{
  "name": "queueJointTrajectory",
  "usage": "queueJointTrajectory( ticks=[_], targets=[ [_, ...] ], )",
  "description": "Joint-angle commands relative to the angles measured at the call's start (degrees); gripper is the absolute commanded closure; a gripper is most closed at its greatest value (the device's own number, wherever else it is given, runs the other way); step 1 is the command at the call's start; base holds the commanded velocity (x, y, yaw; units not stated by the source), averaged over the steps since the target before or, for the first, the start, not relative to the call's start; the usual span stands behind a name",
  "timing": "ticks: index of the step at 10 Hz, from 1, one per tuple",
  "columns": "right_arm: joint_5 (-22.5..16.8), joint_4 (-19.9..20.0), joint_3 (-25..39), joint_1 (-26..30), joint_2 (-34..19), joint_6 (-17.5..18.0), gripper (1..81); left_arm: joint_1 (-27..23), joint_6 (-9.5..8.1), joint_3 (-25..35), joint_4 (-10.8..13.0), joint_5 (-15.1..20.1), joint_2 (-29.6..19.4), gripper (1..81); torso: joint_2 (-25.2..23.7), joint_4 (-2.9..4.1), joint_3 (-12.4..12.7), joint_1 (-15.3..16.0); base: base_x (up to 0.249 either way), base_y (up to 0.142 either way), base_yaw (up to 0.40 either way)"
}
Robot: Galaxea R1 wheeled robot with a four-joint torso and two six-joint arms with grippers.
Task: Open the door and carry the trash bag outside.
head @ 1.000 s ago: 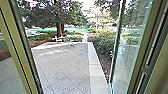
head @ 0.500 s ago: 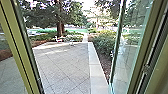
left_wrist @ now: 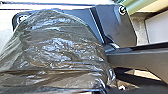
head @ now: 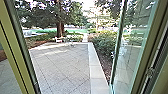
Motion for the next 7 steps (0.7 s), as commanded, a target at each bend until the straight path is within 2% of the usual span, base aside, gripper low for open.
queueJointTrajectory(
  ticks=[1, 7],
  targets=[
    [-3.4, 0.3, 0.4, 2.1, 0.3, -0.1, 1.0, -2.0, 0.5, 0.3, 0.2, 3.2, 0.3, 81.1, 0.0, 0.0, 0.0, 0.0, 0.097, 0.0, 0.0],
    [-3.4, 0.3, 0.5, 2.0, 0.4, -0.1, 1.0, -2.0, 0.5, 0.3, 0.4, 3.2, 0.3, 81.1, 0.0, 0.0, 0.0, 0.0, 0.095, 0.0, 0.0]
  ],
)
